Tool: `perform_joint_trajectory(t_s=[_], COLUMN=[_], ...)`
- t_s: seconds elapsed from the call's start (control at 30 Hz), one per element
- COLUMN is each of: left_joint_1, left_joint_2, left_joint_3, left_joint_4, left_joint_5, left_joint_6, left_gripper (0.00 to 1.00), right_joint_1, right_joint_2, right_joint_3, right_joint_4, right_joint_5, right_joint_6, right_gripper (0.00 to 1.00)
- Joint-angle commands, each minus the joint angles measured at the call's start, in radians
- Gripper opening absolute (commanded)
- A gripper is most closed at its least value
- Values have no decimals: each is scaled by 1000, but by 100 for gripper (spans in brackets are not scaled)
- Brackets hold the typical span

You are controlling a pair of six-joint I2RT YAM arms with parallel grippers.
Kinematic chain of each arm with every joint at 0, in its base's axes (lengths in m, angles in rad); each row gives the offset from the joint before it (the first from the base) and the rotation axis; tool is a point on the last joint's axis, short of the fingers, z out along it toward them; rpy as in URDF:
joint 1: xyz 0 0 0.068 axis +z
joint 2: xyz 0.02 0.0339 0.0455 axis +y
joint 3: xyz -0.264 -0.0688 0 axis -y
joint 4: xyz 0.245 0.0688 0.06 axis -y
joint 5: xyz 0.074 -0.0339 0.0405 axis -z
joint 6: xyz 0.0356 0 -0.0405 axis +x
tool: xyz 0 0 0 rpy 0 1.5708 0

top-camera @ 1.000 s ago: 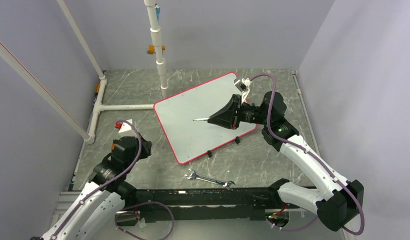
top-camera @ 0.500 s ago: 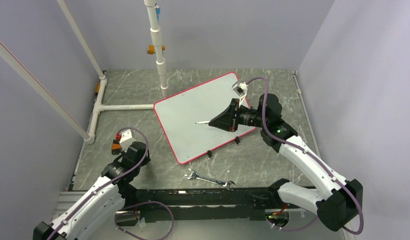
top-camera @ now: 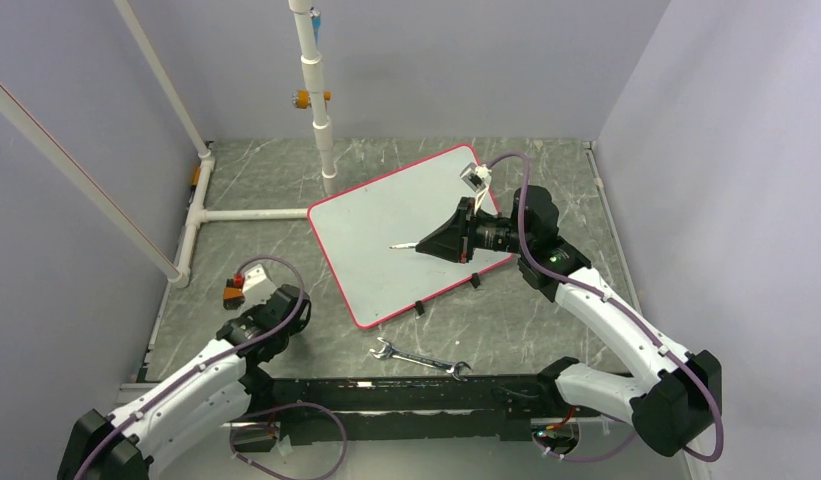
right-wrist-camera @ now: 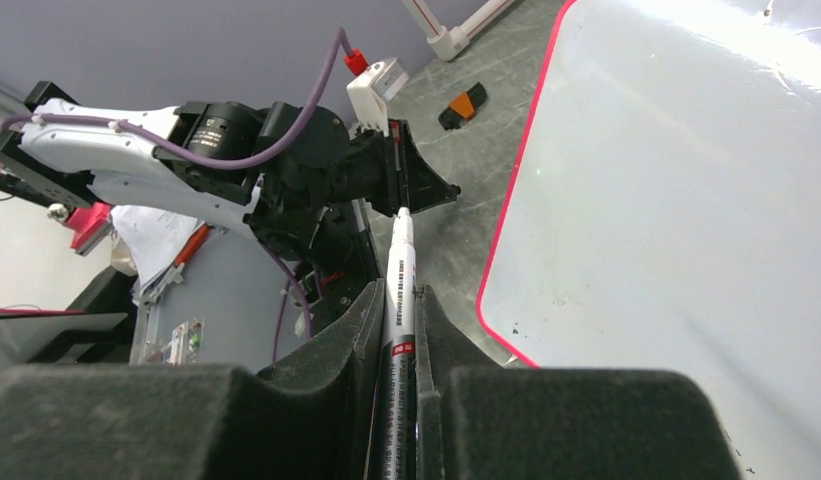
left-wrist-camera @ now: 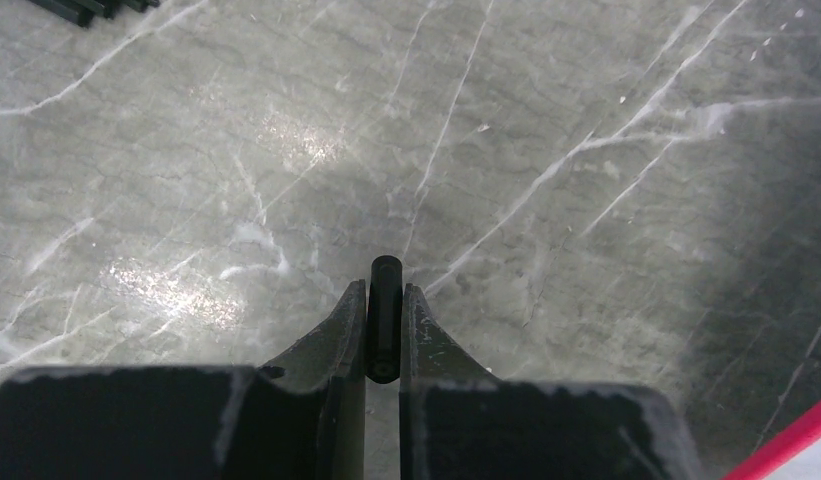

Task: Write a sentence on the whiteboard
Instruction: Place the pen cap at the center of the board.

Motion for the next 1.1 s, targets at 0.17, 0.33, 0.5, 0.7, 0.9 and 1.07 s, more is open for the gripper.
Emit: perform_joint_trajectory(t_s=[0.17, 0.33, 0.5, 0.7, 0.9, 1.07], left_joint_1=[-103, -109, -110, -109, -109, -109], left_joint_2=[116, 127, 104, 65, 34, 19], left_joint_3=[82, 90, 77, 69, 63, 64], left_joint_4=[-46, -63, -63, -99, -120, -116], left_joint_5=[-111, -117, -113, -129, -134, -131], left_joint_6=[-121, -140, -148, -180, -196, -178], left_gripper=[0, 5, 12, 18, 48, 60], right_joint_1=[-2, -2, -2, -2, -3, -3], right_joint_2=[-13, -23, -26, -30, -34, -40], right_joint_3=[4, -3, -7, -10, -17, -20], right_joint_4=[10, -15, -28, -37, -38, -43], right_joint_5=[16, 38, 49, 54, 56, 62], right_joint_6=[-10, -29, -35, -41, -42, -46], right_gripper=[0, 0, 0, 0, 0, 0])
